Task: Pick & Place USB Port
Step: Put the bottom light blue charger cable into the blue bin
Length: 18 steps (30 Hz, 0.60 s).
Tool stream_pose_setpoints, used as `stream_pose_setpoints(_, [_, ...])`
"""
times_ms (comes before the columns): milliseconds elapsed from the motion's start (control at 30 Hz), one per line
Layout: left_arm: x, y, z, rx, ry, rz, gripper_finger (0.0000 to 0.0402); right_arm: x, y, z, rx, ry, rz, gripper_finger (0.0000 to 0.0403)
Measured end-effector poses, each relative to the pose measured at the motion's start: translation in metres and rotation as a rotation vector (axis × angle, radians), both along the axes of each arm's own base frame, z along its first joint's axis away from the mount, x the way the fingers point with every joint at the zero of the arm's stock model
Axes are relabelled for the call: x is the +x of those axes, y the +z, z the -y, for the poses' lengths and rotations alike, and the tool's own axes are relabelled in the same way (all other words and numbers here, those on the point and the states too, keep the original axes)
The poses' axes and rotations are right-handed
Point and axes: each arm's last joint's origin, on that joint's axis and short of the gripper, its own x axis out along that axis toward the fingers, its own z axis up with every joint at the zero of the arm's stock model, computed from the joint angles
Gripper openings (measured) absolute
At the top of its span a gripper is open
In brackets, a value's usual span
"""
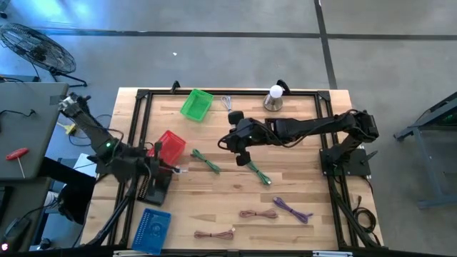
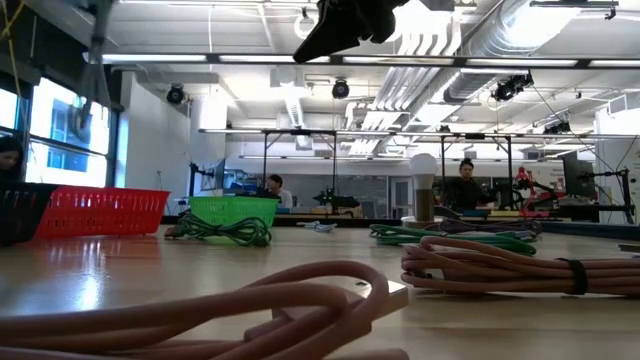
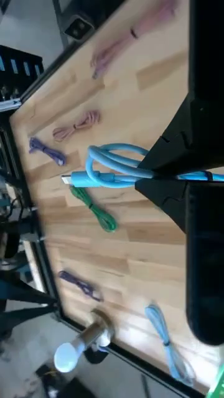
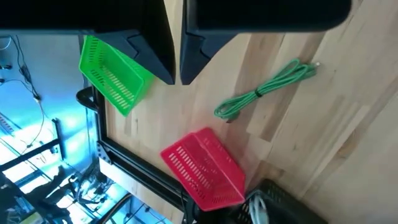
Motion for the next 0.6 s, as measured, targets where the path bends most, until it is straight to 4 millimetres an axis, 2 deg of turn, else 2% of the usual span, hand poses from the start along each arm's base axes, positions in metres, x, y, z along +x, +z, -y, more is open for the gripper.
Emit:
stream_pose_setpoints(167, [0.010, 0.033, 0.036, -0.024, 0.070, -0.137, 0.0000, 0.000, 0.000, -0.002, 0.011, -0.001, 0.003, 0.0008])
stream_pose_setpoints(267, [0.018, 0.045, 0.058, -0.036, 0.158, -0.249, 0.0000, 0.000, 0.000, -0.004, 0.025, 0.002, 0.005, 0.0007])
stream_pose_setpoints(433, [0.027, 0.058, 0.088, -0.093, 0.408, -0.398, 0.0000, 0.000, 0.000, -0.013, 0.065, 0.051, 0.005, 0.0004])
stream_pose_setpoints(533, [0.033, 0.060, 0.102, -0.234, 0.601, -0.461, 0.0000, -0.002, -0.001, -0.023, 0.072, 0.077, -0.011, 0.0001])
stream_pose_setpoints(600, [0.039, 0.059, 0.113, -0.330, 0.624, -0.467, 0.0000, -0.003, -0.002, -0.030, 0.070, 0.094, -0.023, 0.0002])
